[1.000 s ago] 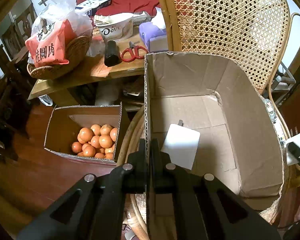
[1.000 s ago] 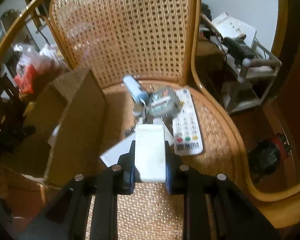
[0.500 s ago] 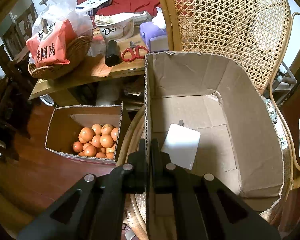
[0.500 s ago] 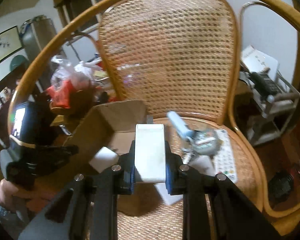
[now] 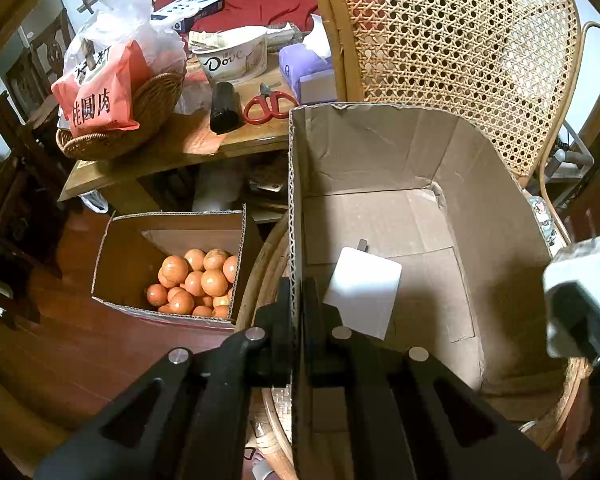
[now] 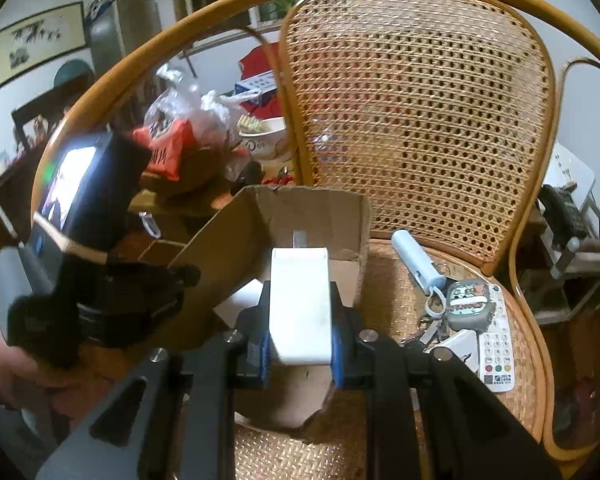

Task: Organize rigid objects
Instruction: 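Carry the charger into the cardboard box and open the right tool, then move the right tool to the white flat rectangular case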

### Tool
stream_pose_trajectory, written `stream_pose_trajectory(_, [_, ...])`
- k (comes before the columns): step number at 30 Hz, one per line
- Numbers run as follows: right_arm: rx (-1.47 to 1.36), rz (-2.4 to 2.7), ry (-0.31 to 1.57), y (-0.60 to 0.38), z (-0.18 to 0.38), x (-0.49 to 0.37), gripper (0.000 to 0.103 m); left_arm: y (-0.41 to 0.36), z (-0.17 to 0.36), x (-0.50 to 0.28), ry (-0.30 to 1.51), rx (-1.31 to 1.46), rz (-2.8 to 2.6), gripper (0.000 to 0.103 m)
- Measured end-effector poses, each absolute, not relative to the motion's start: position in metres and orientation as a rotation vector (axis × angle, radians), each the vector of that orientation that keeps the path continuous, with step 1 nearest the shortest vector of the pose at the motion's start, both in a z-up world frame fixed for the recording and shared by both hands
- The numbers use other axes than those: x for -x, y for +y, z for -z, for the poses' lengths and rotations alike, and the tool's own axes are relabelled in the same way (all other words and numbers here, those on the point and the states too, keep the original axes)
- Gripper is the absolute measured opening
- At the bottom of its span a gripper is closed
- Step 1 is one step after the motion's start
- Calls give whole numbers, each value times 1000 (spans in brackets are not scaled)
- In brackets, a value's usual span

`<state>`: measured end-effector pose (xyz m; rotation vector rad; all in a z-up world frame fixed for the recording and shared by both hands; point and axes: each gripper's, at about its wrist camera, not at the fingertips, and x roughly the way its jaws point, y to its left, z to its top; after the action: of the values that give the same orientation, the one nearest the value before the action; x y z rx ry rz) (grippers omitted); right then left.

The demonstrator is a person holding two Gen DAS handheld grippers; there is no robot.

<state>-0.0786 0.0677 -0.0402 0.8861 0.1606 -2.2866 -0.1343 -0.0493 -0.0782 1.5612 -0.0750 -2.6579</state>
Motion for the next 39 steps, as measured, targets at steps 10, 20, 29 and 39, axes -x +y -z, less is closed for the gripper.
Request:
stream_pose_trajectory(10, [-929, 2241, 282, 51, 55, 71, 24, -50, 78, 135, -60, -1565, 2656, 3])
stream_pose_trajectory(20, [-1001, 2237, 316, 46, 62, 74, 24, -50, 78, 135, -59, -1566, 2657, 3])
stream_pose_trajectory(29, [-1029, 2235, 324, 45, 63, 74, 24, -50, 79, 135, -54, -1572, 2652, 3])
stream_pose_trajectory(39, [-978, 2220, 316, 50, 55, 67, 24, -51, 81, 135, -26, -1589, 2659, 3])
